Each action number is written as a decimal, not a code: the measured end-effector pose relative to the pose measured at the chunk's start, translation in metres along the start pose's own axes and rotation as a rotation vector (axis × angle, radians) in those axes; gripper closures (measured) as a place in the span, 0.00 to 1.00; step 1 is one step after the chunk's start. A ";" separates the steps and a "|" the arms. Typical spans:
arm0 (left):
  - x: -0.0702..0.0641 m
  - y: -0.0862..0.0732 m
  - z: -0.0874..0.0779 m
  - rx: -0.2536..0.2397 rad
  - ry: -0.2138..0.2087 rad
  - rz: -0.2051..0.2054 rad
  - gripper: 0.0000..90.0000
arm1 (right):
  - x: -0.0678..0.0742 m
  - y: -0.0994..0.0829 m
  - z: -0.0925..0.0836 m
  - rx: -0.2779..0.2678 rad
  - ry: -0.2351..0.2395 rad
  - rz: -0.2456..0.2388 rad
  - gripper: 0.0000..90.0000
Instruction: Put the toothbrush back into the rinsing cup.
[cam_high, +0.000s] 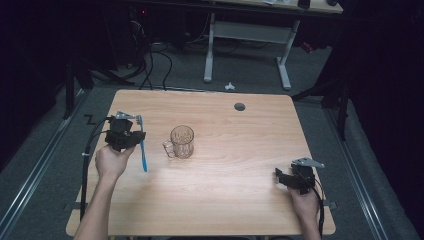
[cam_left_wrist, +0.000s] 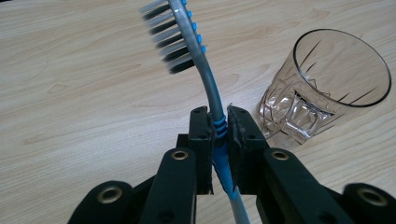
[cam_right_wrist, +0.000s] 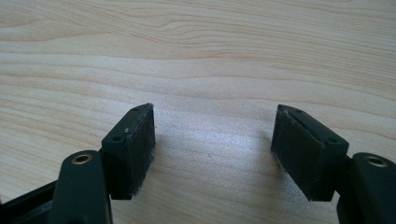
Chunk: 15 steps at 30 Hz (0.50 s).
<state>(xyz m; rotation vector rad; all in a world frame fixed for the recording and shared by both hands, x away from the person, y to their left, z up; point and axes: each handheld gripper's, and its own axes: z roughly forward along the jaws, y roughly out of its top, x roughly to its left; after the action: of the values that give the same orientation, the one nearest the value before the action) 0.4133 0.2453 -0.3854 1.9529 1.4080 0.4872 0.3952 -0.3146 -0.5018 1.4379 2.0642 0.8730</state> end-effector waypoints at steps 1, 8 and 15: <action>0.000 0.000 -0.001 -0.005 -0.001 0.000 0.90 | 0.000 0.000 0.000 -0.001 0.000 -0.001 0.34; -0.005 -0.001 -0.007 -0.037 -0.008 0.006 0.90 | 0.000 0.000 0.000 0.000 0.000 -0.001 0.34; -0.008 -0.001 -0.012 -0.060 -0.022 0.007 0.90 | 0.000 0.000 0.000 0.000 0.001 0.000 0.34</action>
<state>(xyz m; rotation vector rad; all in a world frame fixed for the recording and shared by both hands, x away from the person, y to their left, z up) 0.4022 0.2417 -0.3771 1.9097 1.3583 0.5042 0.3952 -0.3145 -0.5018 1.4381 2.0646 0.8734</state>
